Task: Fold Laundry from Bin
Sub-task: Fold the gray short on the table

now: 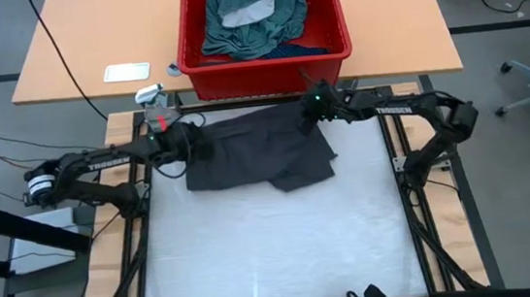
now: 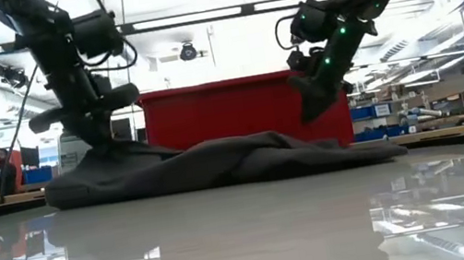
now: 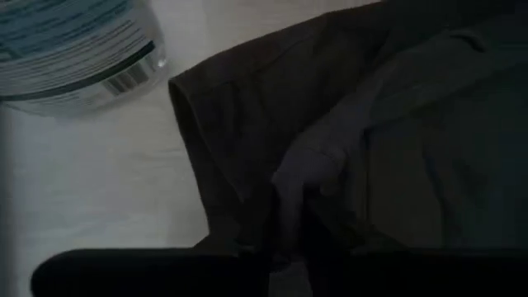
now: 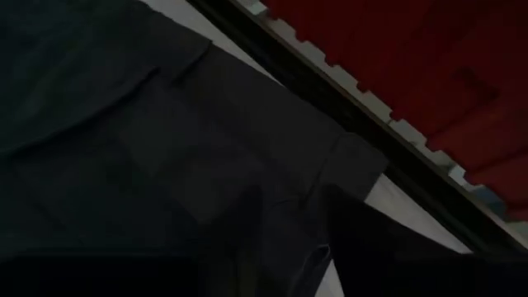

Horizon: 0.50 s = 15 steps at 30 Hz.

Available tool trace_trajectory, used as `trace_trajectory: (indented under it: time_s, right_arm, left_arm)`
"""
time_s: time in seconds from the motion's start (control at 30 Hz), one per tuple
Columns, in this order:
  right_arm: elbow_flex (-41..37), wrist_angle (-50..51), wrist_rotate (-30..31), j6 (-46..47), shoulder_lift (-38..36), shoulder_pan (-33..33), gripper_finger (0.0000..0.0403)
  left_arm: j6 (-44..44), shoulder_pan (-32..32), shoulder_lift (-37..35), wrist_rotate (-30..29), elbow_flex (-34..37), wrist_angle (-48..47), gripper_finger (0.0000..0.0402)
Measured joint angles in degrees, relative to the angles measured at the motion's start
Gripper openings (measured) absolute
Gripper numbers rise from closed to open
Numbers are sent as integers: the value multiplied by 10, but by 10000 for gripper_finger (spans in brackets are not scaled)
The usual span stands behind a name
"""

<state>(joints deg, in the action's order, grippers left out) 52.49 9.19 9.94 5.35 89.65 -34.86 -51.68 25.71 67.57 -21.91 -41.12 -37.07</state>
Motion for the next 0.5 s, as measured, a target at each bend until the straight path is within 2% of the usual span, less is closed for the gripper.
trace_trajectory:
  time_s: [0.1, 0.2, 0.4, 0.5]
  right_arm:
    - [0, -7, 26, 18, 0, 13, 158]
    - [0, -15, 19, 18, 0, 25, 158]
    - [1, -37, -95, 50, 29, 75, 157]
    - [1, -32, -108, 73, 77, 100, 157]
  left_arm:
    - [-1, 12, 0, 9, 12, -2, 72]
    - [-11, 16, 0, 24, 29, -12, 84]
    - [-44, -5, -1, 92, 41, -26, 115]
    - [-32, -33, -5, 101, 16, -54, 127]
